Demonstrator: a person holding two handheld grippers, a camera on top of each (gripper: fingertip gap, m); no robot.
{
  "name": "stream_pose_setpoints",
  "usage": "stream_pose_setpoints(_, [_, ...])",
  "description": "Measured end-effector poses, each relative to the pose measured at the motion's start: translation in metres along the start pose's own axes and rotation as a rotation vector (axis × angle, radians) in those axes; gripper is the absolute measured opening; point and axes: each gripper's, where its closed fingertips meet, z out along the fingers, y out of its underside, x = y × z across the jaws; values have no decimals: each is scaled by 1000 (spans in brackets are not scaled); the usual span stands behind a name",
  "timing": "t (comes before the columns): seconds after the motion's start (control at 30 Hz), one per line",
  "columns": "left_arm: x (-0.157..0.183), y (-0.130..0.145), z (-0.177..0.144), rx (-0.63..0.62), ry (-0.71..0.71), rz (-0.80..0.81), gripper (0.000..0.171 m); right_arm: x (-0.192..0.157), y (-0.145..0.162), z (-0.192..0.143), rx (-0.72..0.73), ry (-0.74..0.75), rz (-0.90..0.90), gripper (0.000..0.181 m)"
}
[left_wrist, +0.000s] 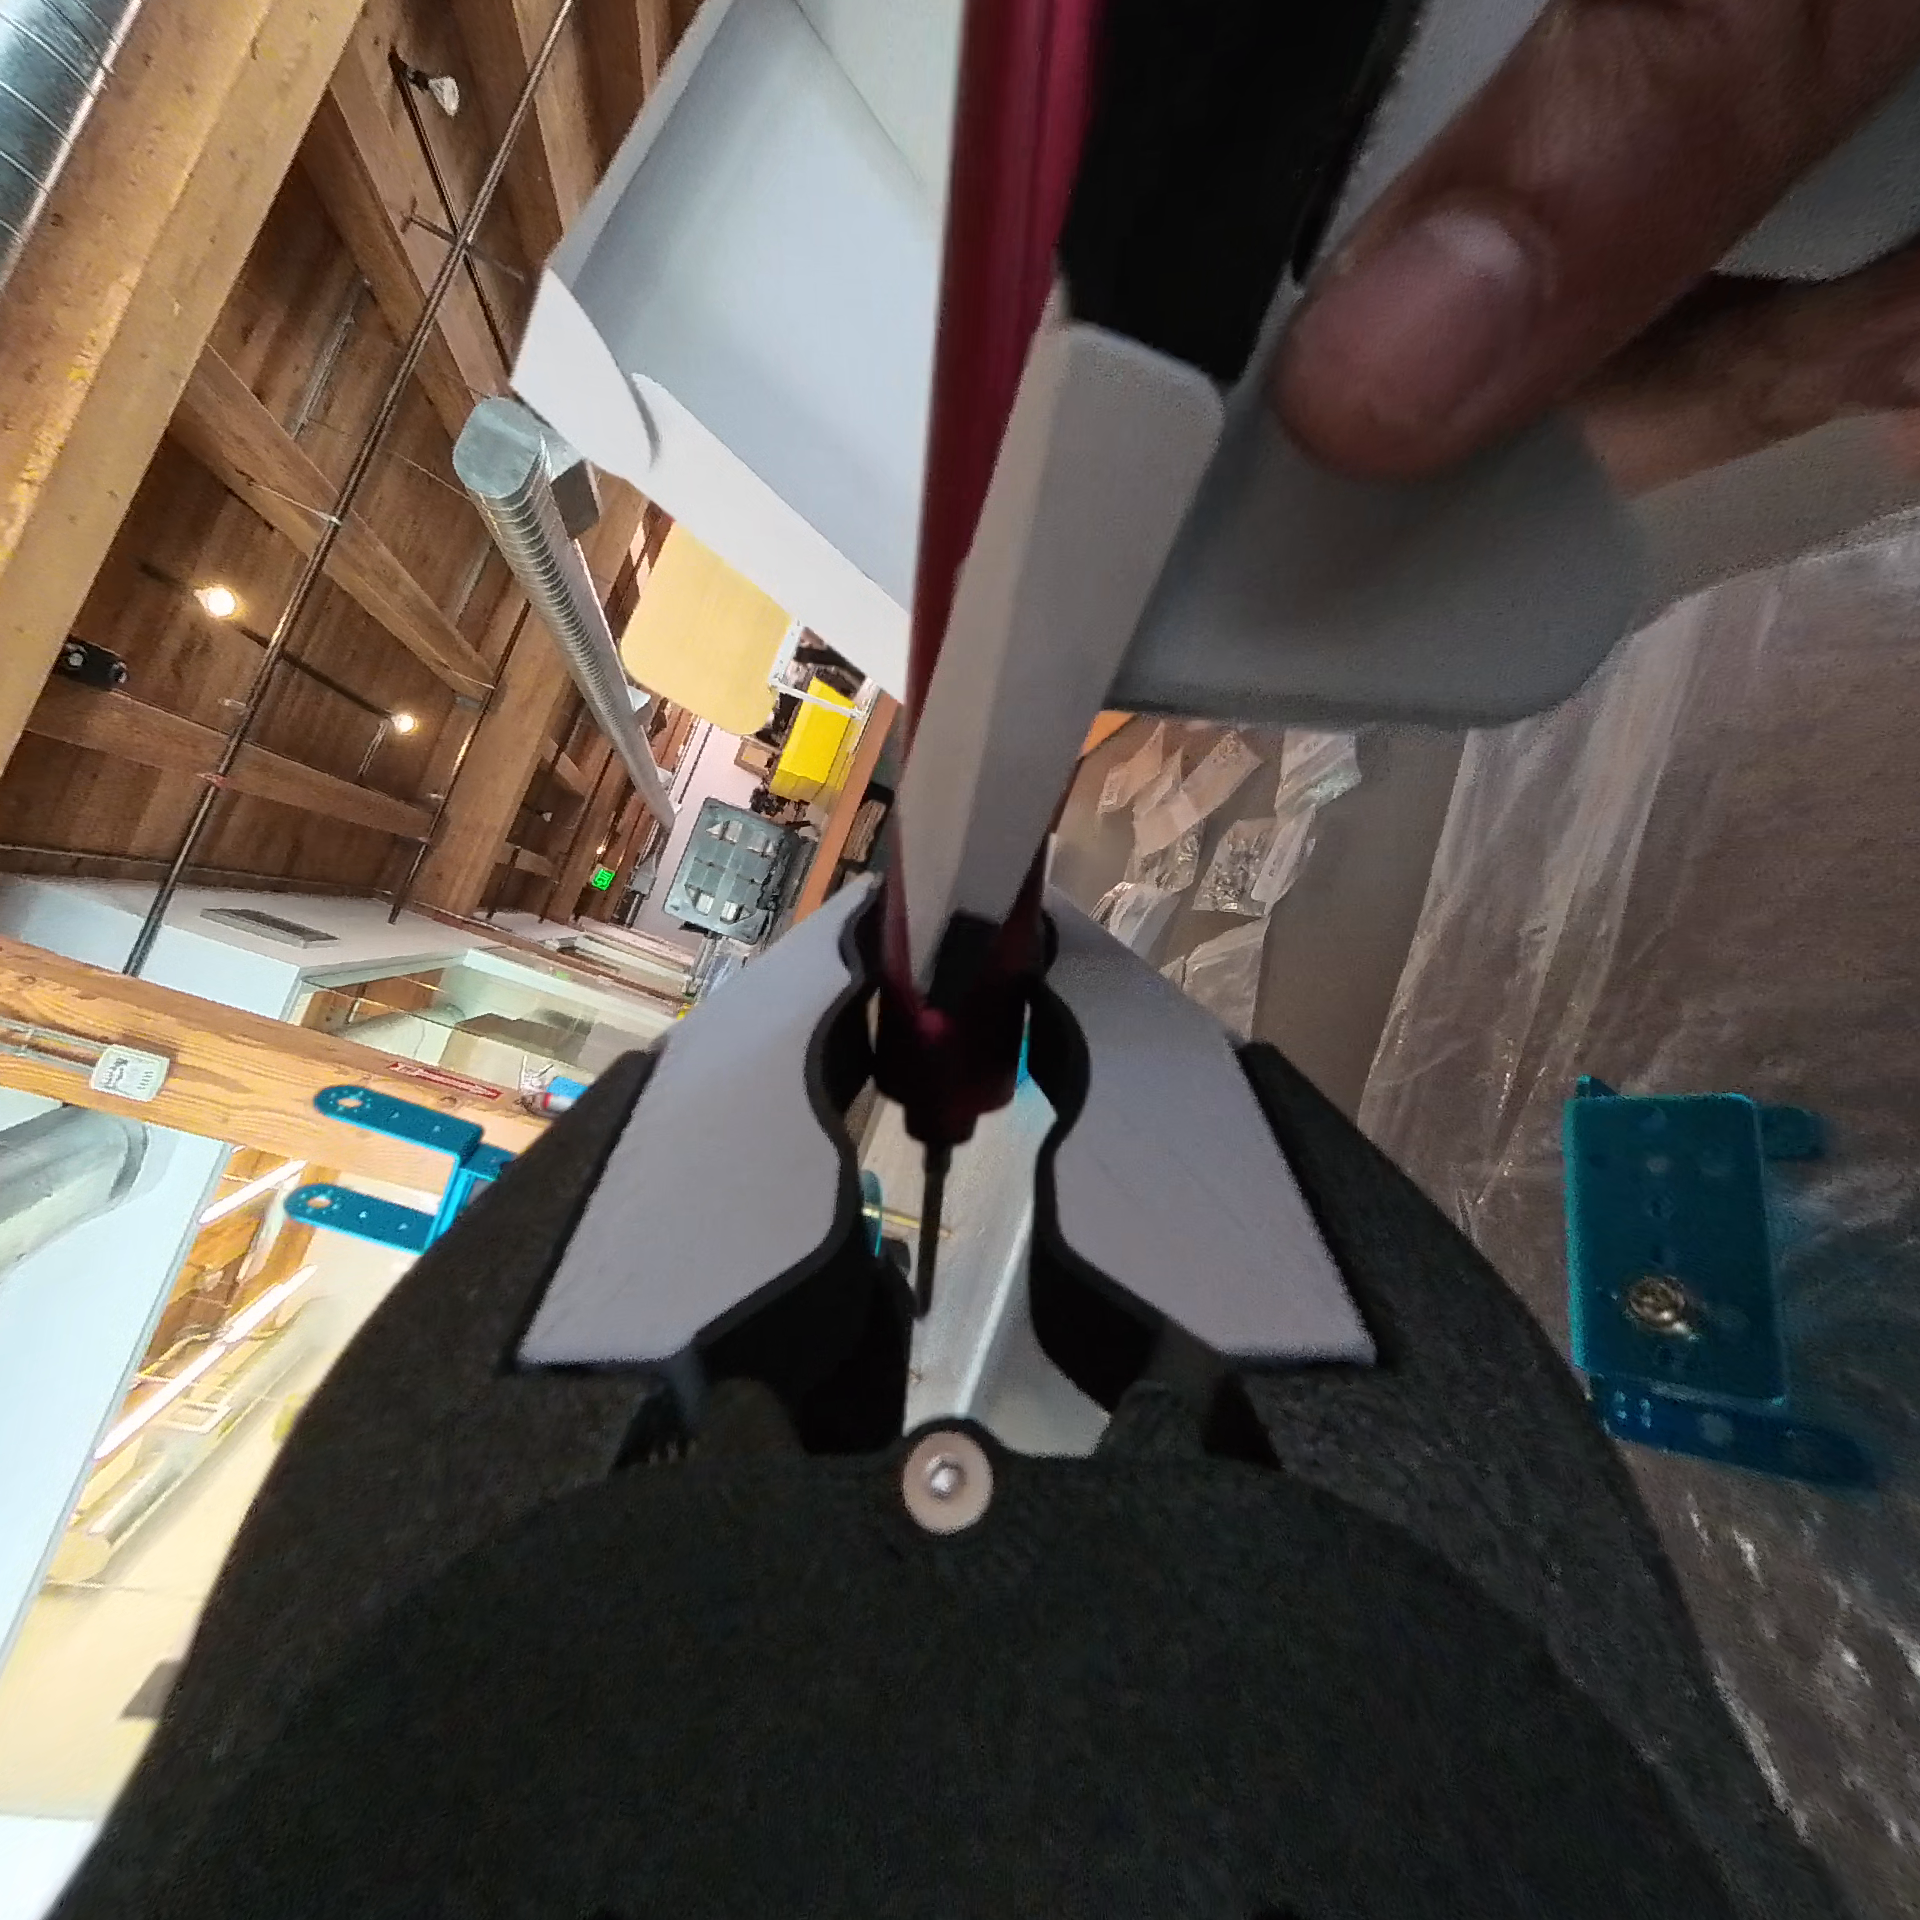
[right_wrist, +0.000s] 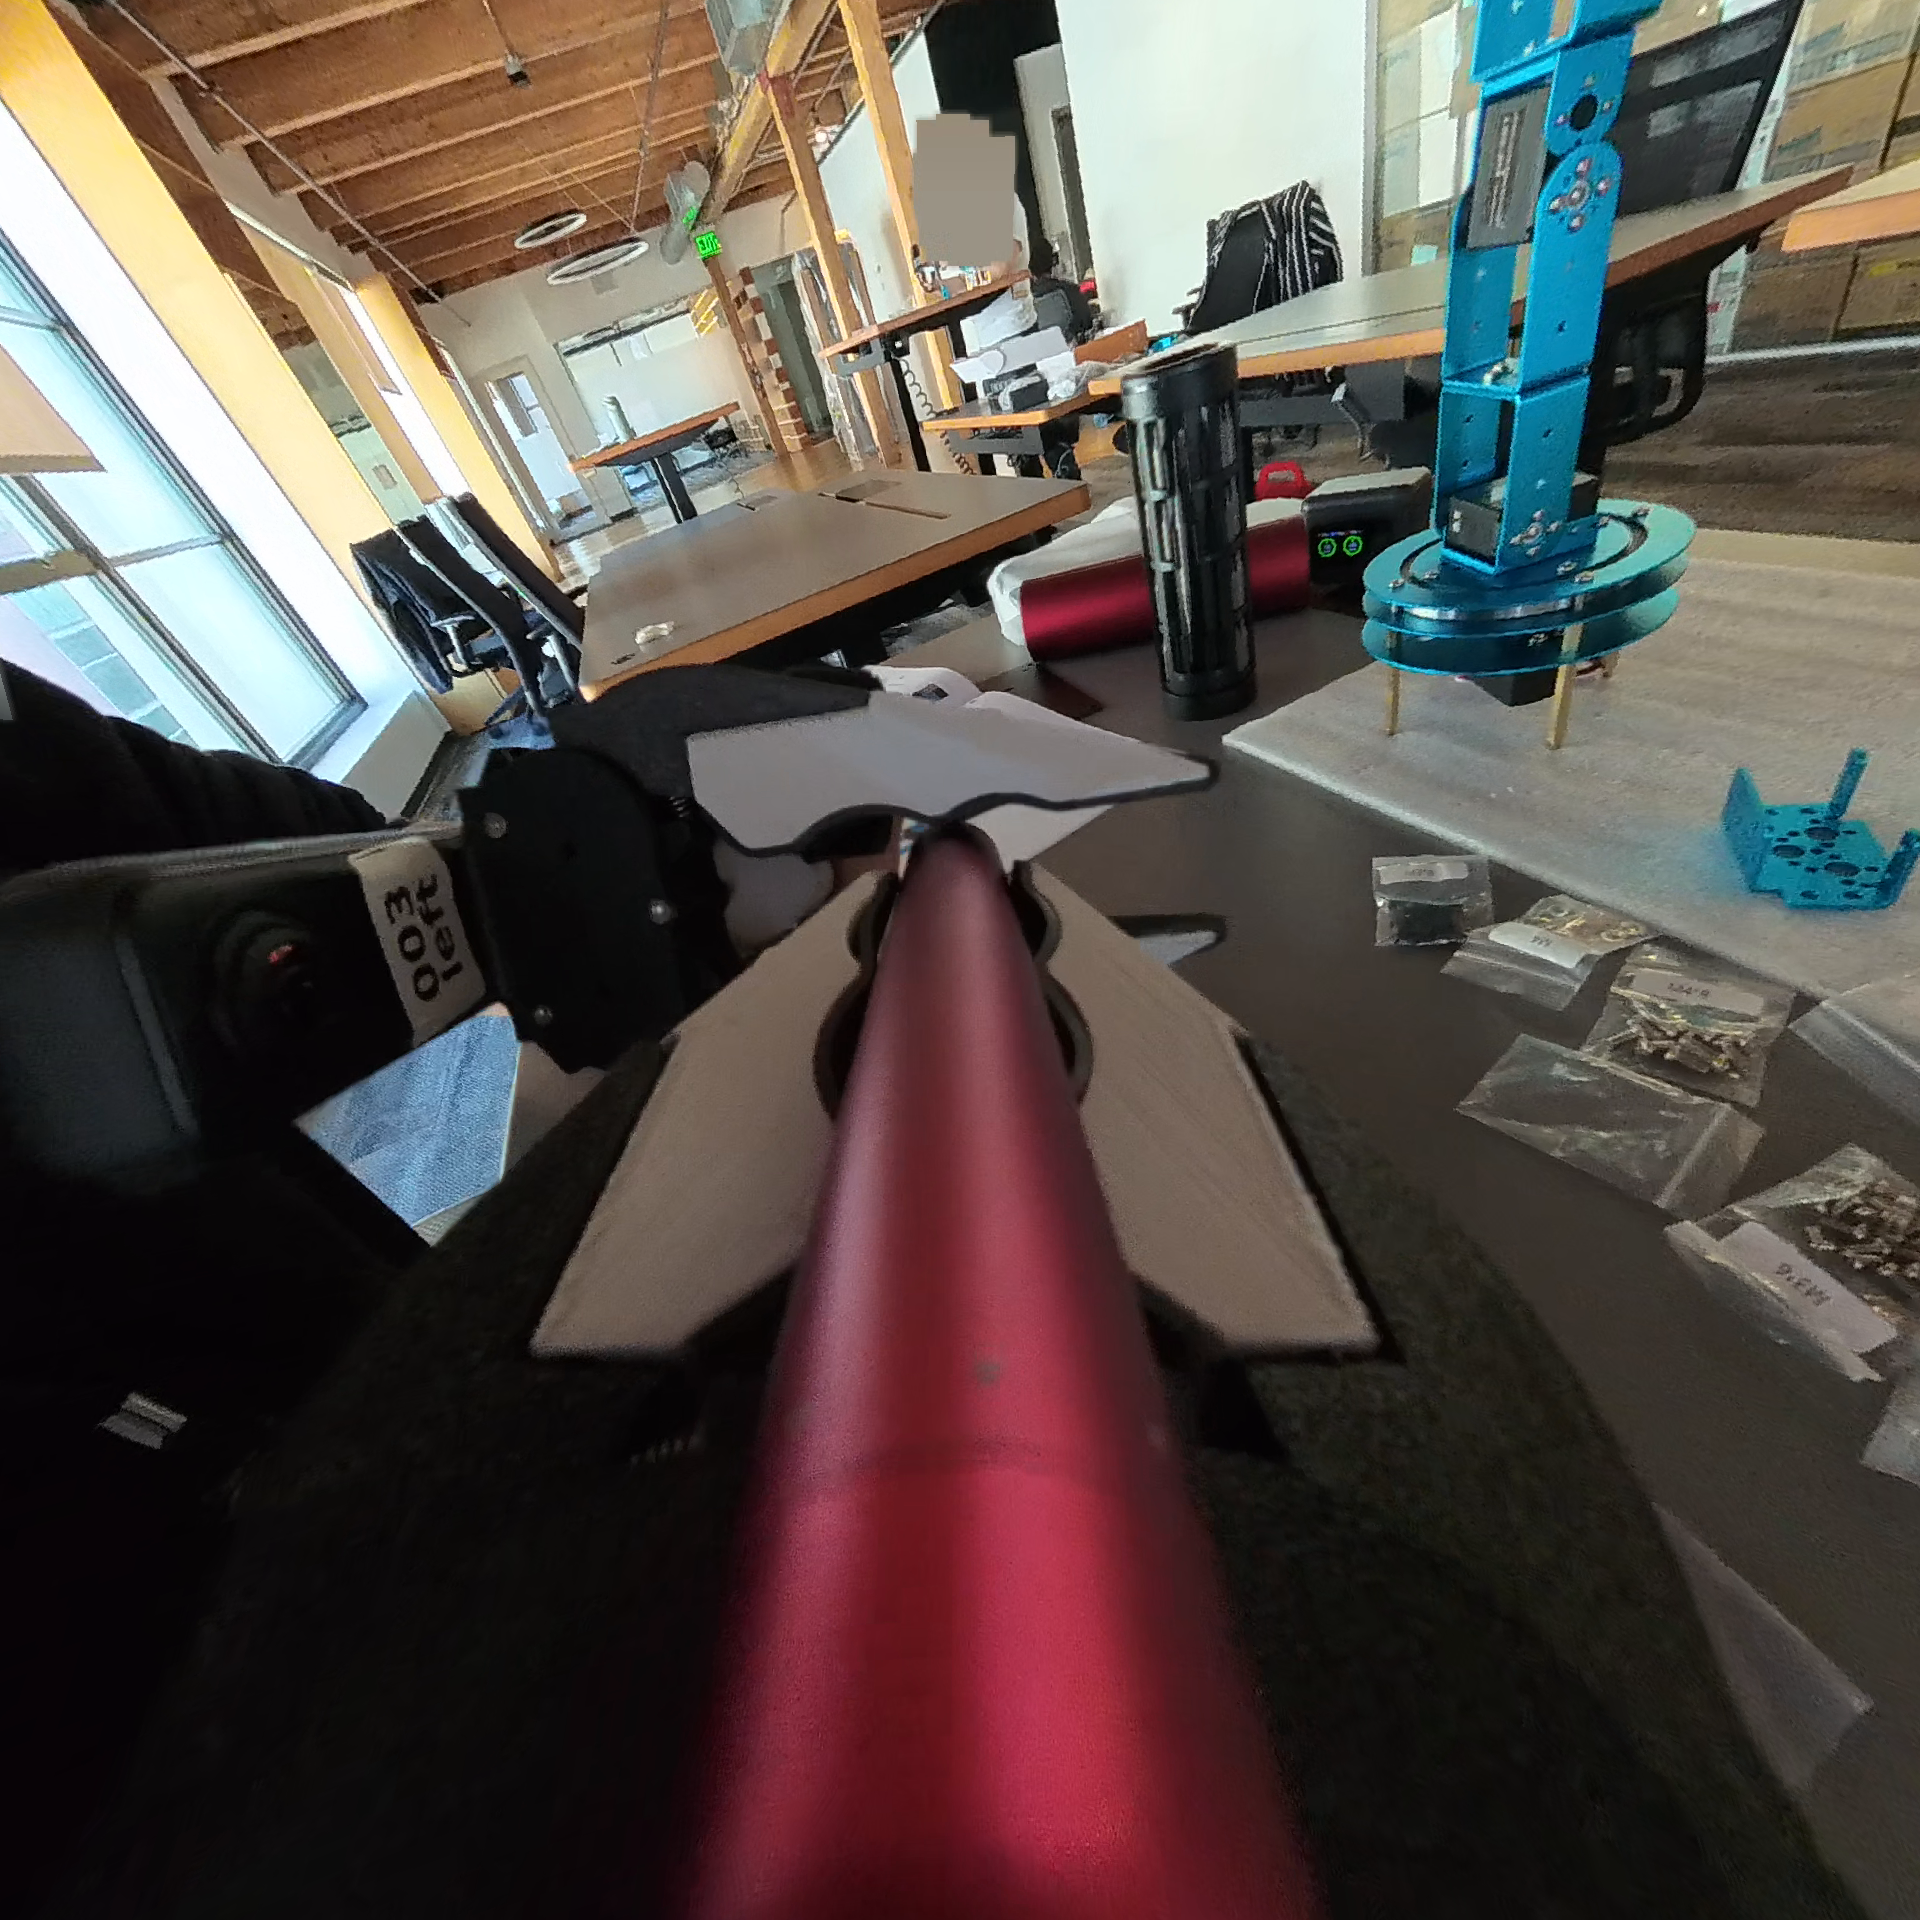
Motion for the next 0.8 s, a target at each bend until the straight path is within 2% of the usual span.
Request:
stream_pose_setpoints(0.03, [-1,0,-3,15,-1,-11,23,0,-1,0,3,0,-8,23])
stream_pose_setpoints(0.17, [2,-6,-14,73,-17,45,18,-1,2,2,-23,-13,24,23])
stream_pose_setpoints(0.27, [7,-5,-18,95,37,0,17,-4,8,3,-70,-19,0,23])
stream_pose_setpoints(0.5, [6,-5,-20,112,58,-18,16,-7,7,4,-75,-27,-73,22])
stream_pose_setpoints(0.6, [12,1,-19,81,99,-19,18,-2,12,6,-92,0,-68,22])
stream_pose_setpoints(0.73, [22,22,-42,62,236,-122,34,6,26,-5,-171,83,-82,22])
stream_pose_setpoints(0.77, [27,32,-49,45,304,-174,33,6,31,-11,-211,111,-98,22])
stream_pose_setpoints(0.8, [41,40,-57,17,430,-242,35,6,37,-17,-259,142,-127,22])
